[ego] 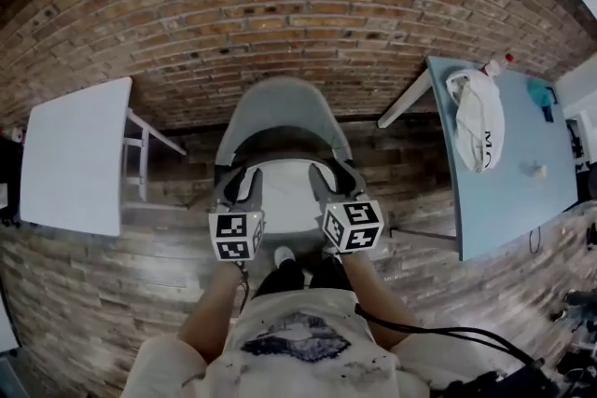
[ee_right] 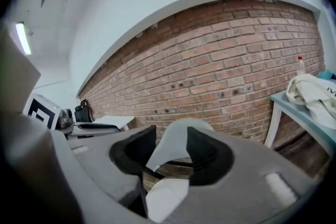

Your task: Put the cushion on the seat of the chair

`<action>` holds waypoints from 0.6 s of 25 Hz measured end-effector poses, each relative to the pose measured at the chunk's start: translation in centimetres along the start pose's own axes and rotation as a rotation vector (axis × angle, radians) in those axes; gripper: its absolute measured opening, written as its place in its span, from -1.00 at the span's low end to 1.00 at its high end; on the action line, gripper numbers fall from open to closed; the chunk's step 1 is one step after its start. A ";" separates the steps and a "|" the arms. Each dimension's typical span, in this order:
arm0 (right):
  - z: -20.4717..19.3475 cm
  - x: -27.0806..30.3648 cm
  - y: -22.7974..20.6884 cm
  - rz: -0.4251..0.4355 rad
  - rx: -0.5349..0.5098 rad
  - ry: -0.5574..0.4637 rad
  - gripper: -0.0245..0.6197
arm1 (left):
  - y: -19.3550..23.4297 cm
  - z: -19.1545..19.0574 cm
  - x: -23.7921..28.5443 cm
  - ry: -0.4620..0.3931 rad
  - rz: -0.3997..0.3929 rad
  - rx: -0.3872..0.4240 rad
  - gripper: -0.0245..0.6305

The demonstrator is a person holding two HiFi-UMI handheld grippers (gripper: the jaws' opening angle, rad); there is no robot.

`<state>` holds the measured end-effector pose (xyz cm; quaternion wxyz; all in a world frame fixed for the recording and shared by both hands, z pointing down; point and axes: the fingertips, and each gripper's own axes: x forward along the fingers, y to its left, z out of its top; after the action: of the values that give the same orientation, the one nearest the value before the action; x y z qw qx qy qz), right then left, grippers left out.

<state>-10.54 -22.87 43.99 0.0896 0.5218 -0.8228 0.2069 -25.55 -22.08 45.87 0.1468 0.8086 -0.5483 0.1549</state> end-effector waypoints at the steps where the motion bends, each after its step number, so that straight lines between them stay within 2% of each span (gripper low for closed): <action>1: 1.3 -0.3 0.6 0.011 -0.010 -0.019 -0.37 | -0.2 1.2 -0.2 -0.017 -0.005 0.005 -0.63; 5: 5.1 -2.6 2.7 0.031 -0.068 -0.076 -0.58 | -1.5 5.1 -2.3 -0.075 -0.027 0.039 -0.79; 7: 6.8 -3.7 3.4 0.033 -0.087 -0.108 -0.78 | -2.1 6.6 -3.4 -0.102 -0.037 0.053 -0.80; 11: 9.4 -4.7 4.0 0.042 -0.090 -0.162 -0.91 | -3.1 9.0 -4.4 -0.147 -0.048 0.071 -0.91; 15: 10.7 -5.6 4.4 0.053 -0.108 -0.185 -0.92 | -3.7 10.2 -4.9 -0.165 -0.048 0.091 -0.95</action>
<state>-11.33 -21.29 31.22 0.0357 0.5112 -0.8509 0.1154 -22.85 -20.84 34.32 0.0681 0.8375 -0.5312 0.1090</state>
